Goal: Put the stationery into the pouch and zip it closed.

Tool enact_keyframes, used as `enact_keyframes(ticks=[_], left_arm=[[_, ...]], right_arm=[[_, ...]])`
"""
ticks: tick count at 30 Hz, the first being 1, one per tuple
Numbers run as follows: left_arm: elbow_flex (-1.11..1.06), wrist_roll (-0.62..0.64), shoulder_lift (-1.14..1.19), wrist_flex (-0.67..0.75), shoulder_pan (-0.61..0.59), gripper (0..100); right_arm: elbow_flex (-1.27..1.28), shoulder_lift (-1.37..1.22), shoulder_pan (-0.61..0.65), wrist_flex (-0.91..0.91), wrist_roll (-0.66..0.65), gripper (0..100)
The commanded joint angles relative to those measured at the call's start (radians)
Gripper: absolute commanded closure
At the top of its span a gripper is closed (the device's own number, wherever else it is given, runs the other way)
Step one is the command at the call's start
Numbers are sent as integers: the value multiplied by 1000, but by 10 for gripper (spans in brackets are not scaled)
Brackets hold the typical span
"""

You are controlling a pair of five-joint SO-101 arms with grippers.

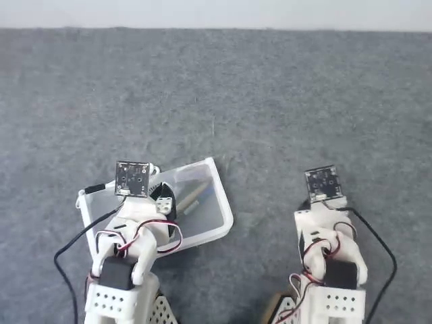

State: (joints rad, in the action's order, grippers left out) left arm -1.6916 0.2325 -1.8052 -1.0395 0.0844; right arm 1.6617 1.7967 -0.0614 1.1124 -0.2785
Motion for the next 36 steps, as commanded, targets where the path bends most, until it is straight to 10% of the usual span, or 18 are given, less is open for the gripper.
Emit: enact_keyframes(ticks=[1, 36], left_arm=[[48, 14, -17, -12, 6, 987], [7, 17, -14, -221, -2, 987]], right_arm=[[21, 7, -36, 160, 5, 991], [21, 16, -30, 196, 3, 991]])
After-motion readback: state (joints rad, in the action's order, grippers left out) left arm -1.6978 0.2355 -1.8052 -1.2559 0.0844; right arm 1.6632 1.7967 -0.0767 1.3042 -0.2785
